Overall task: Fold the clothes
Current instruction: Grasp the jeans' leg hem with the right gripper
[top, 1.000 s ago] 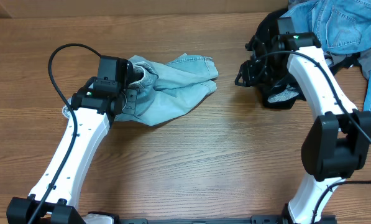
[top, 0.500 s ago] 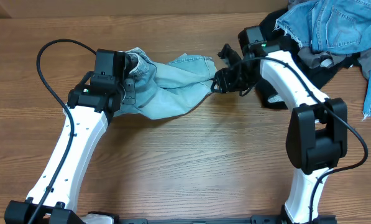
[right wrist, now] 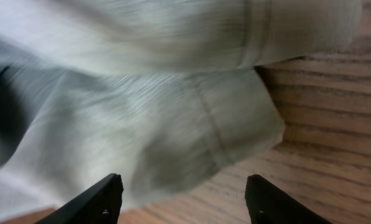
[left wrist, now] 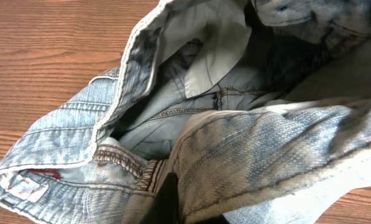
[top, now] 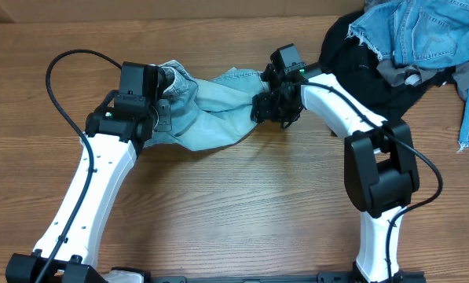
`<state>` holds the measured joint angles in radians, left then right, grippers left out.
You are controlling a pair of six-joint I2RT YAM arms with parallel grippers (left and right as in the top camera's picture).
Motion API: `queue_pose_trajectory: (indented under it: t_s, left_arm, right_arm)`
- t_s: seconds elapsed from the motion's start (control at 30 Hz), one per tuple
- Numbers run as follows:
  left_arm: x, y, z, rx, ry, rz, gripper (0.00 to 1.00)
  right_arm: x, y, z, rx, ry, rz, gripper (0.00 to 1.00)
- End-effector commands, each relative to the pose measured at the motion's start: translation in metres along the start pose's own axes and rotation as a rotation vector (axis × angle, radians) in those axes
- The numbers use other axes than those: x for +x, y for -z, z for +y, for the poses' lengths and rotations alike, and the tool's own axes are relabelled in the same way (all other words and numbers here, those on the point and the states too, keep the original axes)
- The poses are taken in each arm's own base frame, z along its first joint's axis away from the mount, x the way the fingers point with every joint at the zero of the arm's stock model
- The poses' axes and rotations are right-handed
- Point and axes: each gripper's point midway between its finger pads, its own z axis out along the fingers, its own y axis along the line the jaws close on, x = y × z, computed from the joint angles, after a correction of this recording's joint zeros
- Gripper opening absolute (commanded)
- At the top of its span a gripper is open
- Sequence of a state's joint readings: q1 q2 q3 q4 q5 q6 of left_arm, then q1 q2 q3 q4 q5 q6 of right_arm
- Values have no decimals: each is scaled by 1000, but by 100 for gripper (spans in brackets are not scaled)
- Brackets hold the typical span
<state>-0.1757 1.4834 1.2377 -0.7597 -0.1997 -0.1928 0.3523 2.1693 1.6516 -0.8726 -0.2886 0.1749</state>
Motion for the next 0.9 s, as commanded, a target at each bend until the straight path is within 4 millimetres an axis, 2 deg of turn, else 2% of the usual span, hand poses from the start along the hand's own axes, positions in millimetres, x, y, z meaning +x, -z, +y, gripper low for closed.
queue_pose_trajectory:
  t_s: [0.0,0.03,0.1,0.17,0.23,0.3,0.43,0.57,0.67,0.77,0.87]
  left_arm:
    - [-21,19,6,-6,46,-77,4]
    - [-21,19,6,-6,46,-77,4]
    - [-21,19,6,-6,47,-79,4]
    - [-22,19,5,-5,46,-81,4]
    - [-24,21,5,-5,31,-85,4]
    - [-27,25,6,-6,-6,-89,4]
    - [-31,36,13,-44,-89,-96,4]
    - [-33,39,14,-46,-89,-101,4]
    - [-34,41,15,-48,-77,-108,4]
    - [-39,51,20,-67,-31,-142,4]
    - [-52,70,42,-154,52,-221,4]
  right_arm:
    - [-2,-11,-7,16,-112,-3,60]
    - [-2,-15,-8,16,-130,0,55]
    - [0,-22,-10,20,-151,11,38]
    - [2,-23,-11,22,-163,17,4]
    - [-2,-17,-13,28,-188,14,4]
    - [-13,3,-23,39,-219,3,4]
    - [-40,68,-59,106,-308,-67,4]
    - [-60,134,-78,112,-367,-157,4]
    - [-70,172,-77,104,-367,-223,4]
    - [-82,212,-62,84,-337,-319,4]
    - [-91,251,-47,63,-305,-419,4]
